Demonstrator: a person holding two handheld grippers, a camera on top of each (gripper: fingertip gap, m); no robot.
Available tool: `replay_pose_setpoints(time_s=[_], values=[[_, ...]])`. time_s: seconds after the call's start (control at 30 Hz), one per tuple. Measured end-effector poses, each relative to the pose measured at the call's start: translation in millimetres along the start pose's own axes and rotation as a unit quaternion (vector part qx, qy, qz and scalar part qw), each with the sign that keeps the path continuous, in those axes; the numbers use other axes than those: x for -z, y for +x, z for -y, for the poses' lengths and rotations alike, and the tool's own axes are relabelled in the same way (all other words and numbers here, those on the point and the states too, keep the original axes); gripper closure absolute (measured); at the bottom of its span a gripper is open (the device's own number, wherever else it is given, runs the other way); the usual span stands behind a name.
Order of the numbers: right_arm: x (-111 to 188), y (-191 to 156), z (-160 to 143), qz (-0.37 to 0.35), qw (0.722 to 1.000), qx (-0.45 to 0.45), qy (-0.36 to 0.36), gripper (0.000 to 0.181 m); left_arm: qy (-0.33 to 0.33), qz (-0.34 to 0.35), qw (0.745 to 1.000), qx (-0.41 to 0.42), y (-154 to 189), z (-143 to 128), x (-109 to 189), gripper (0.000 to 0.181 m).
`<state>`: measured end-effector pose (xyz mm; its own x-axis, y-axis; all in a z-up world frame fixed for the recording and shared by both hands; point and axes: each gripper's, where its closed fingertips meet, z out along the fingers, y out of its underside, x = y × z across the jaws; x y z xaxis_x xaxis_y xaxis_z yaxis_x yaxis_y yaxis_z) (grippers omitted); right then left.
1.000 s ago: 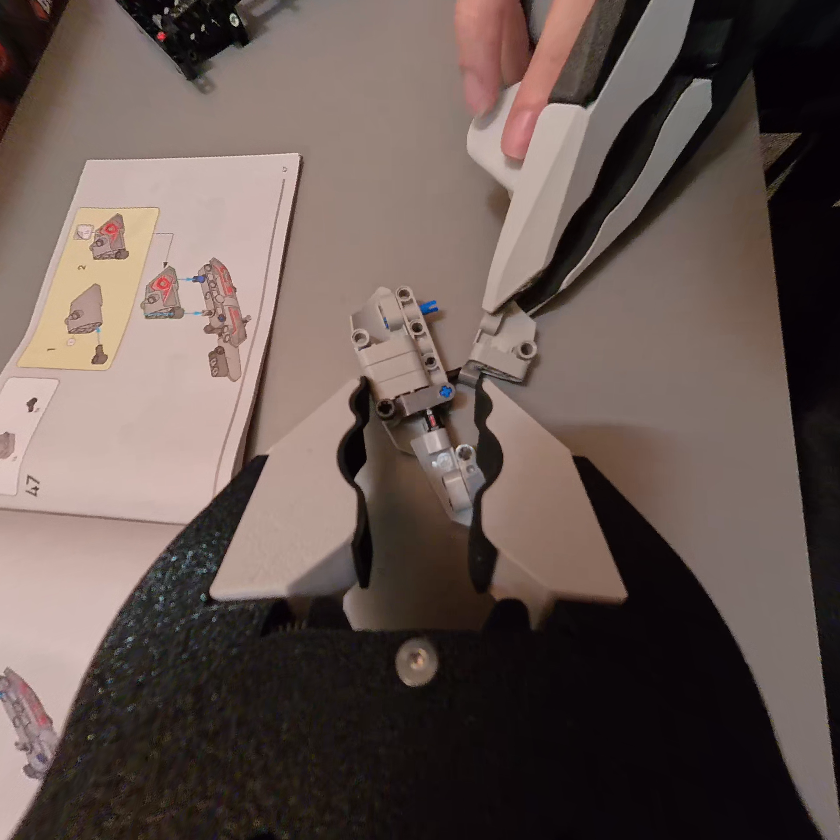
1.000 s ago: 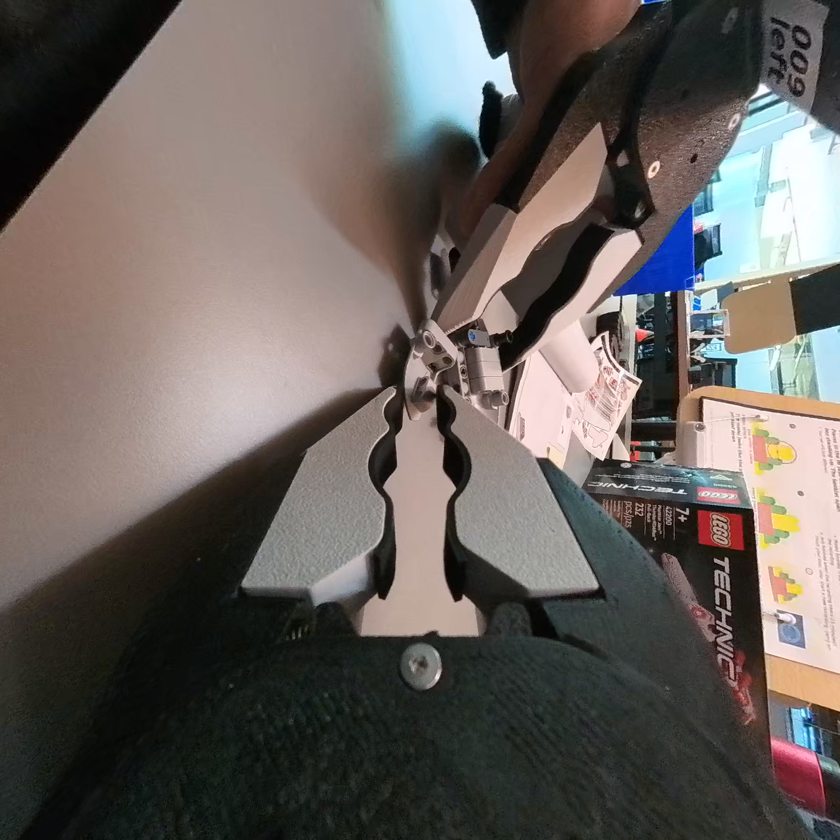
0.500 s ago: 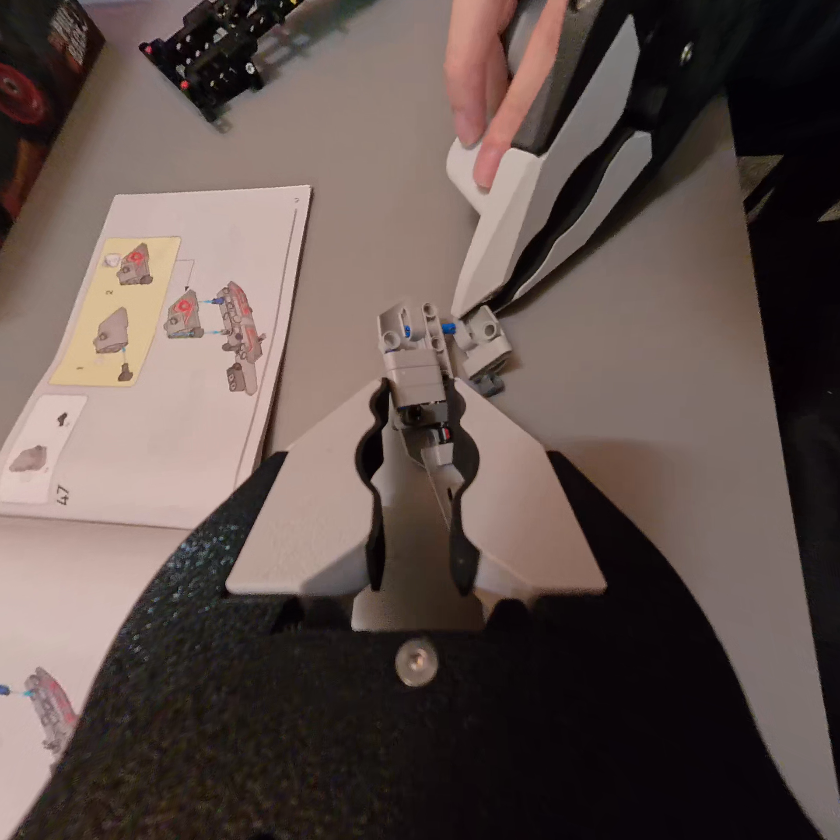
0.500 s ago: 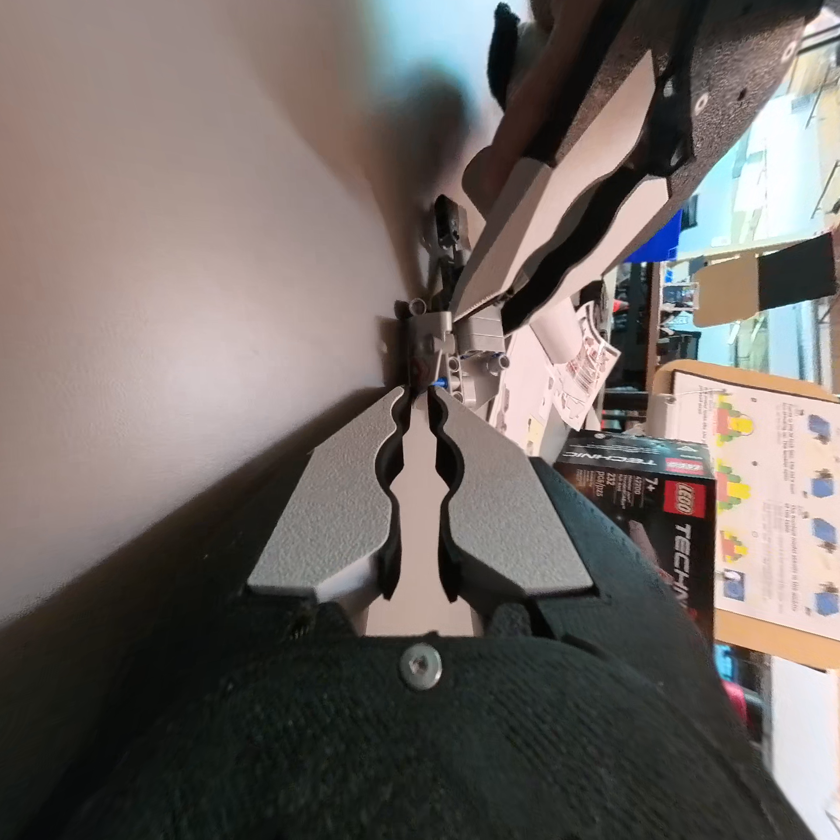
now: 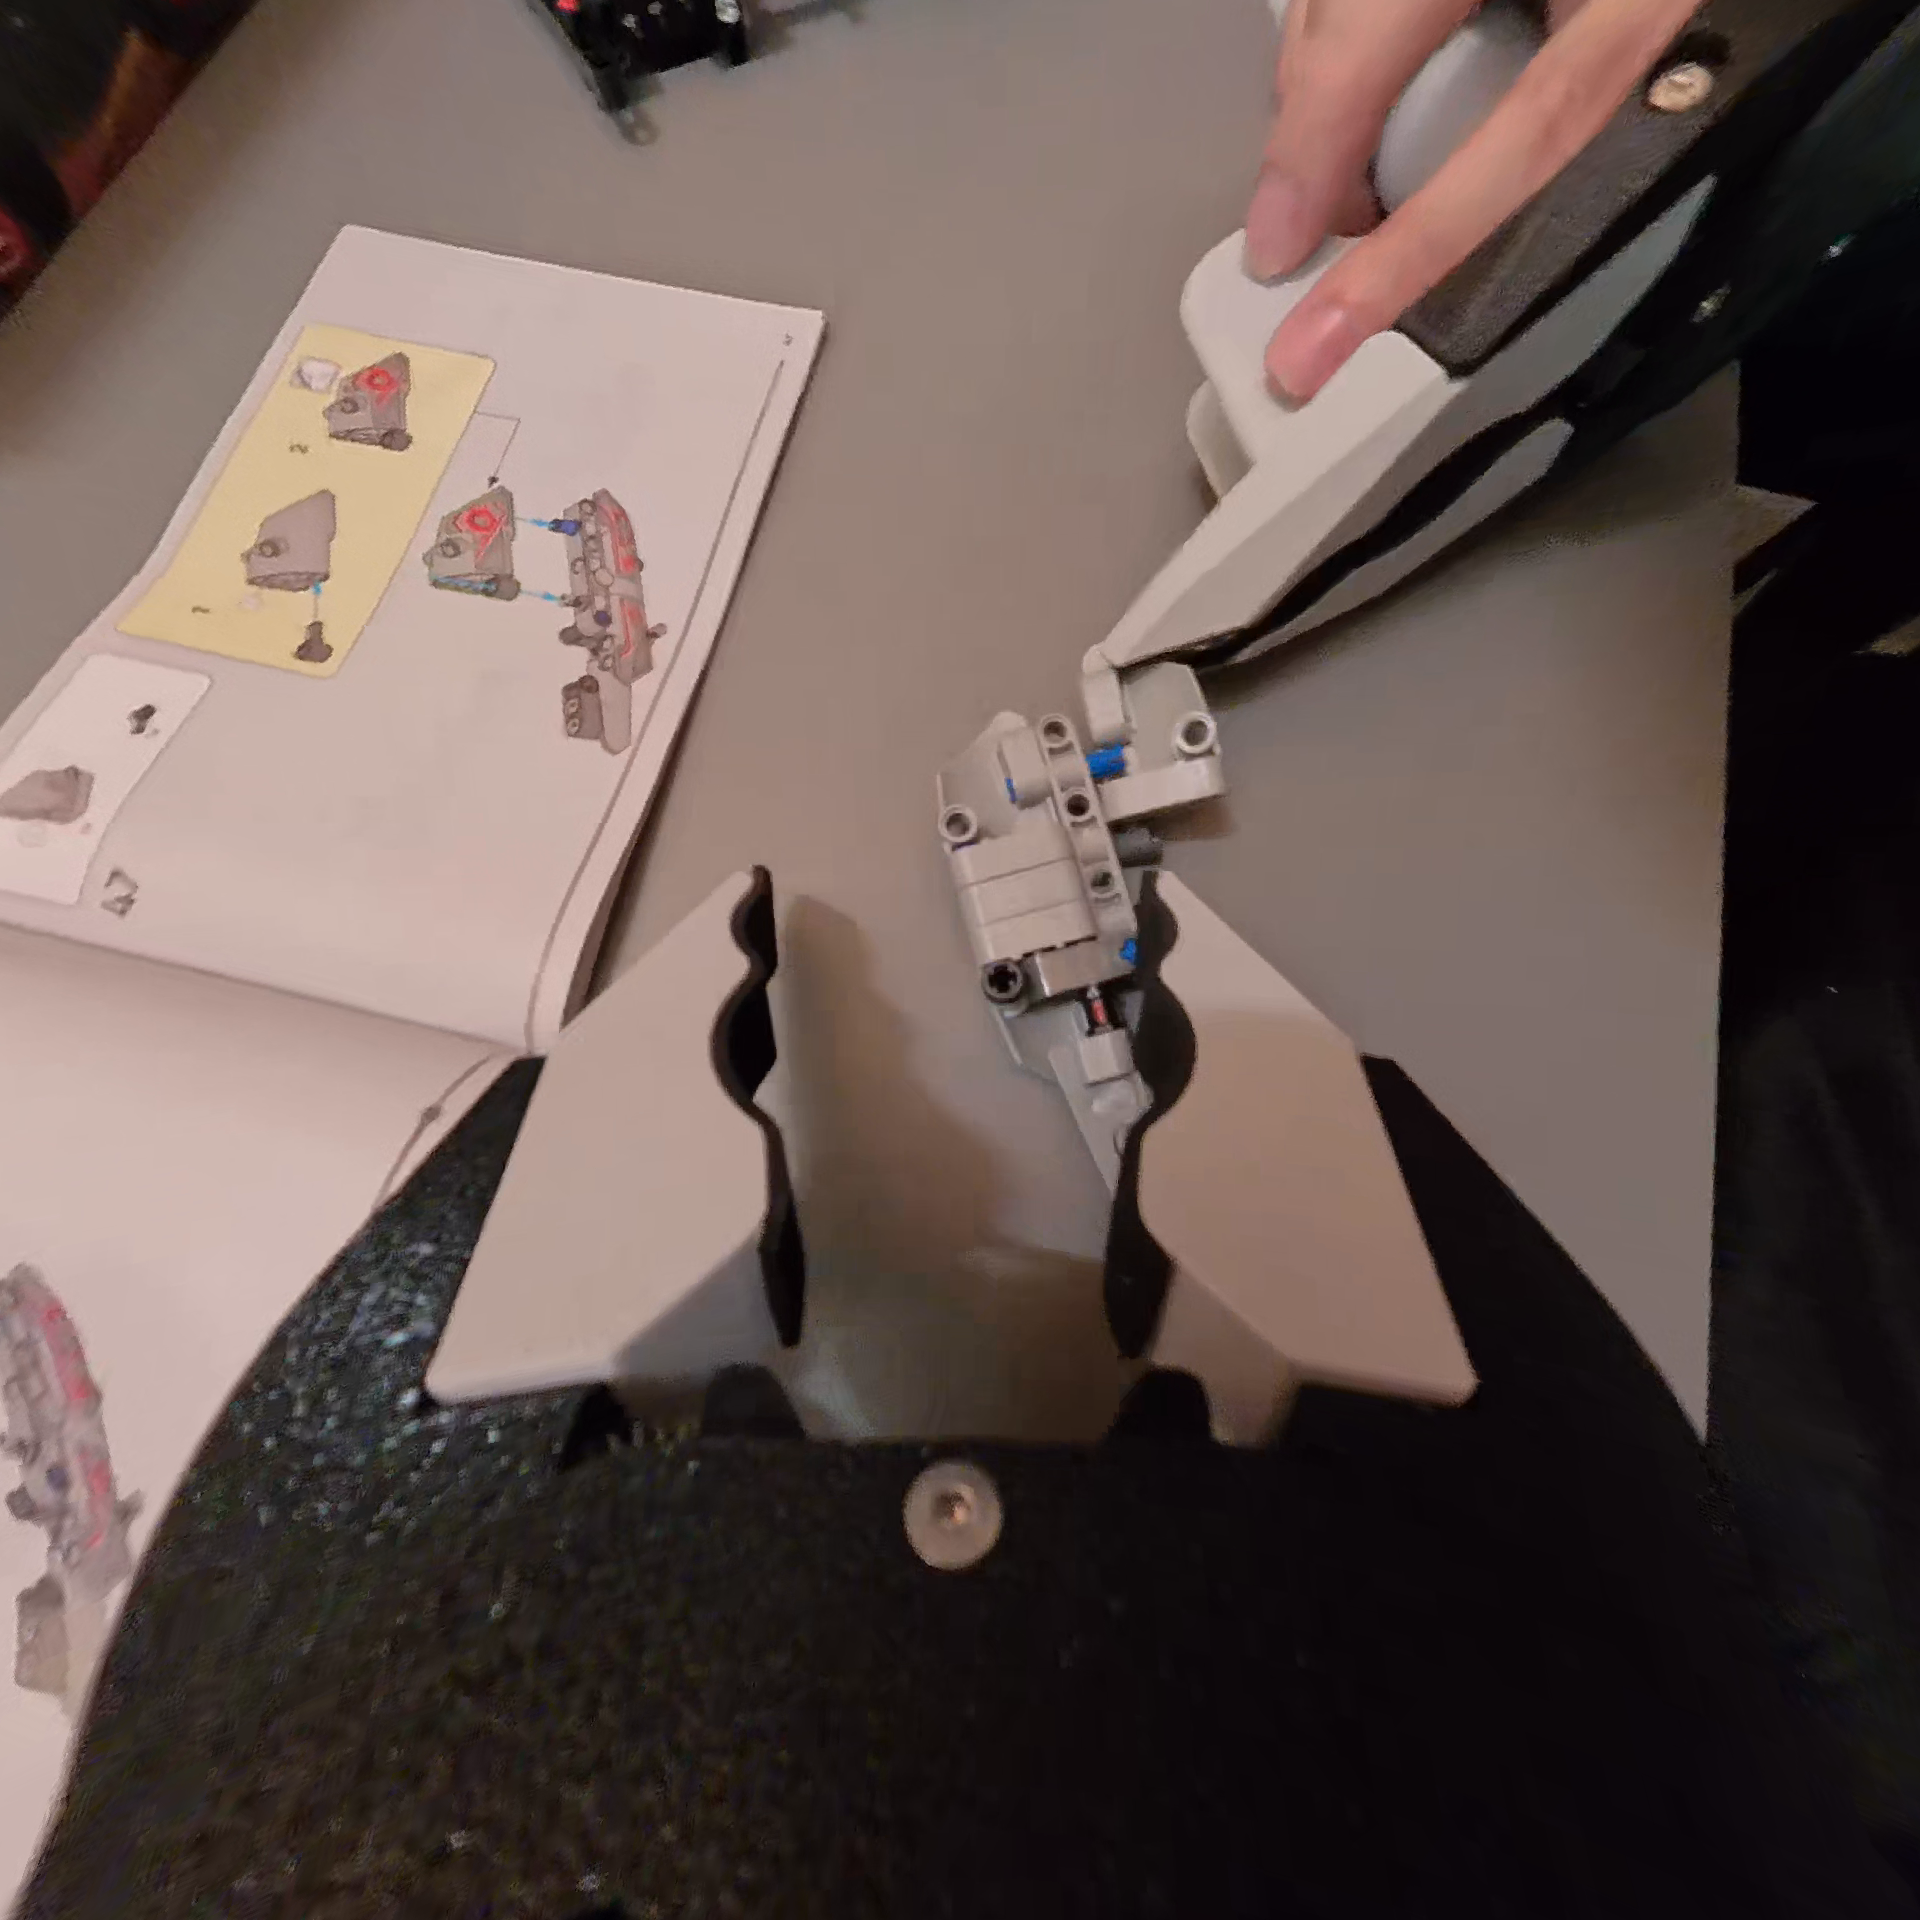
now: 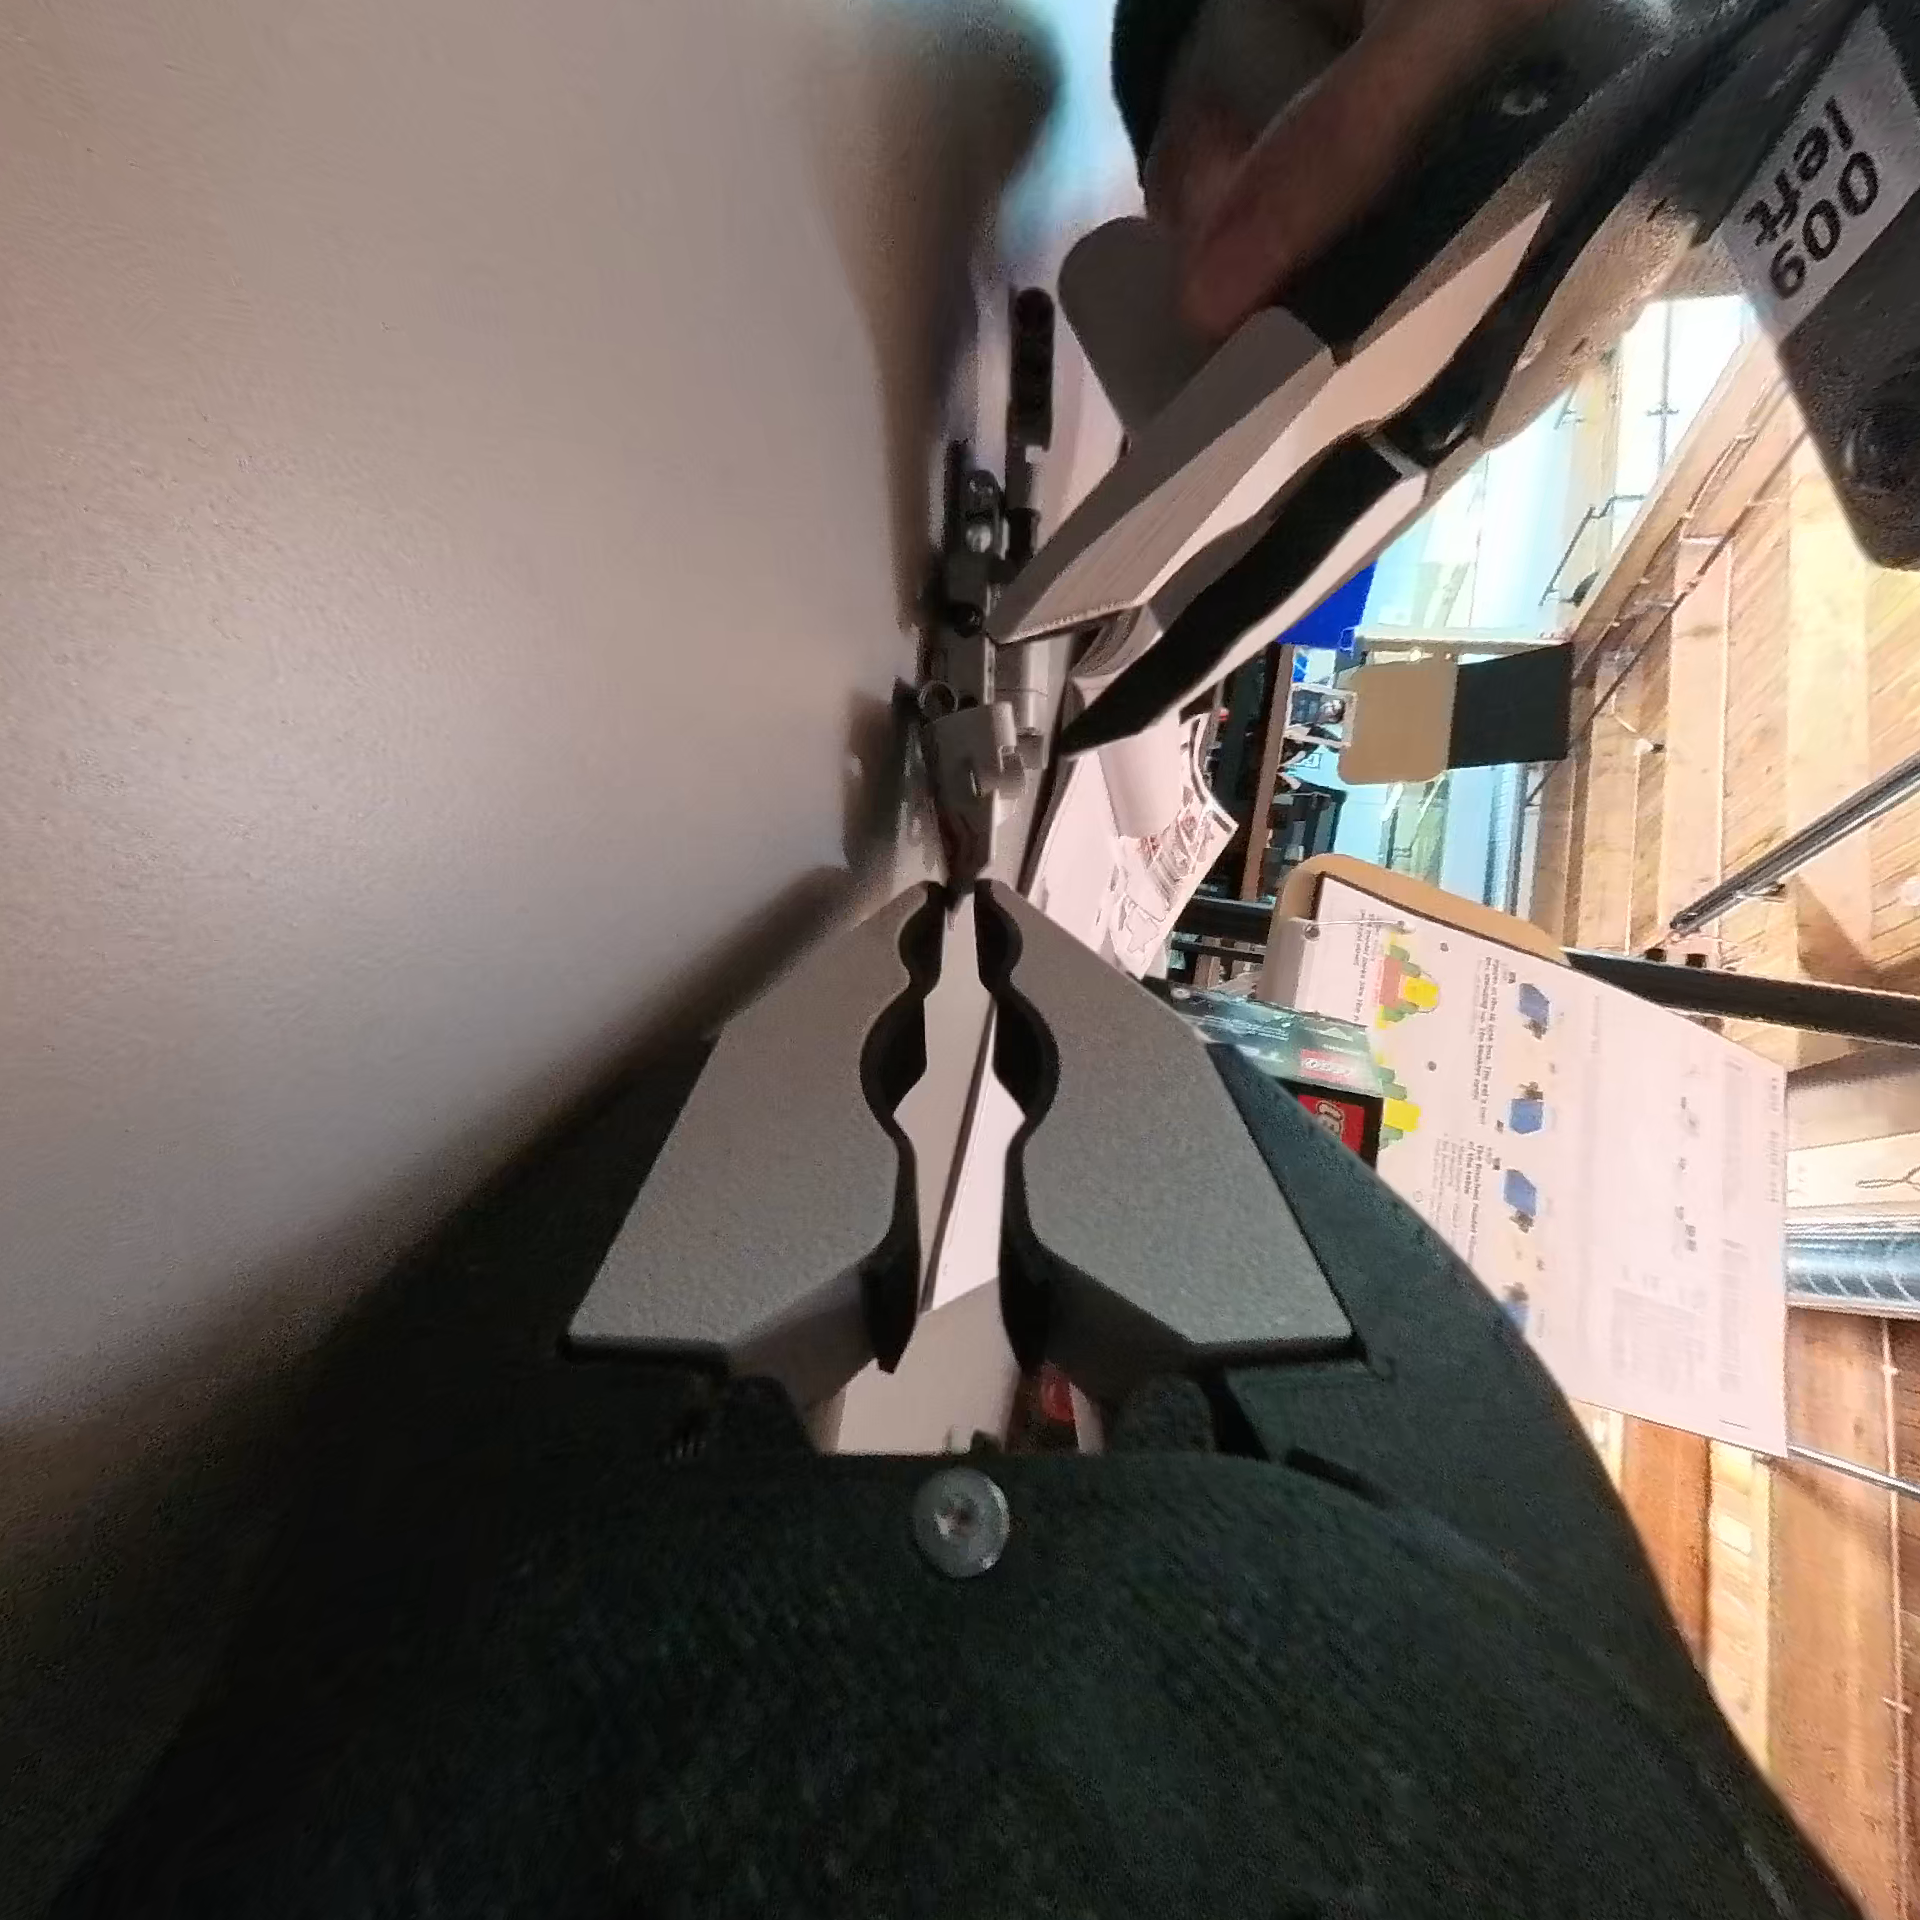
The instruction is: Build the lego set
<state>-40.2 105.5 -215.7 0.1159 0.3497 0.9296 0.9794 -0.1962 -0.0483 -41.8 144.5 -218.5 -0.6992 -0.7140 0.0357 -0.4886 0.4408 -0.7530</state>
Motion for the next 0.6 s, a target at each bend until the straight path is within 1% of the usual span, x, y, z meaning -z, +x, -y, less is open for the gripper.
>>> replay_pose_setpoints(time_s=[0.03, 0.1, 0.17, 0.2, 0.27, 0.37, 0.43, 0.53, 0.6], values=[[1.0, -0.5, 1.7, -0.002, 1.000, 0.002, 0.002, 0.177, 0.003, 0.012, 1.000, 0.007, -3.6, 1.0, 3.6, 0.113], [3.6, -4.1, 4.7, -0.002, 1.000, 0.007, 0.011, 0.178, 0.020, 0.030, 0.999, 0.026, -9.6, 4.3, 12.3, 0.112], [4.1, -8.0, 3.5, 0.003, 1.000, 0.003, 0.010, 0.178, 0.021, 0.009, 0.999, 0.034, -2.9, 1.6, 18.4, 0.118], [4.7, -8.0, 3.9, 0.004, 1.000, 0.003, 0.012, 0.178, 0.011, -0.008, 0.999, 0.035, 4.1, -3.2, 18.8, 0.117], [5.2, -9.4, 4.8, 0.009, 1.000, -0.006, 0.014, 0.178, -0.021, -0.029, 0.999, 0.041, 17.2, -14.3, 15.0, 0.116], [6.6, -10.4, 6.4, 0.008, 1.000, -0.003, 0.018, 0.178, -0.036, -0.027, 0.998, 0.035, 28.0, -18.1, 4.3, 0.117], [6.7, -10.5, 6.0, 0.010, 1.000, -0.013, 0.020, 0.177, -0.028, -0.013, 0.999, 0.039, 25.8, -14.5, 0.1, 0.120], [8.6, -11.8, 6.5, 0.029, 0.999, -0.035, 0.028, 0.176, -0.016, -0.014, 0.998, 0.062, 23.2, -10.9, -1.8, 0.123], [12.4, -11.0, 6.5, 0.044, 0.996, -0.065, 0.037, 0.170, -0.015, -0.010, 0.998, 0.059, 22.2, -11.2, -1.9, 0.124]])
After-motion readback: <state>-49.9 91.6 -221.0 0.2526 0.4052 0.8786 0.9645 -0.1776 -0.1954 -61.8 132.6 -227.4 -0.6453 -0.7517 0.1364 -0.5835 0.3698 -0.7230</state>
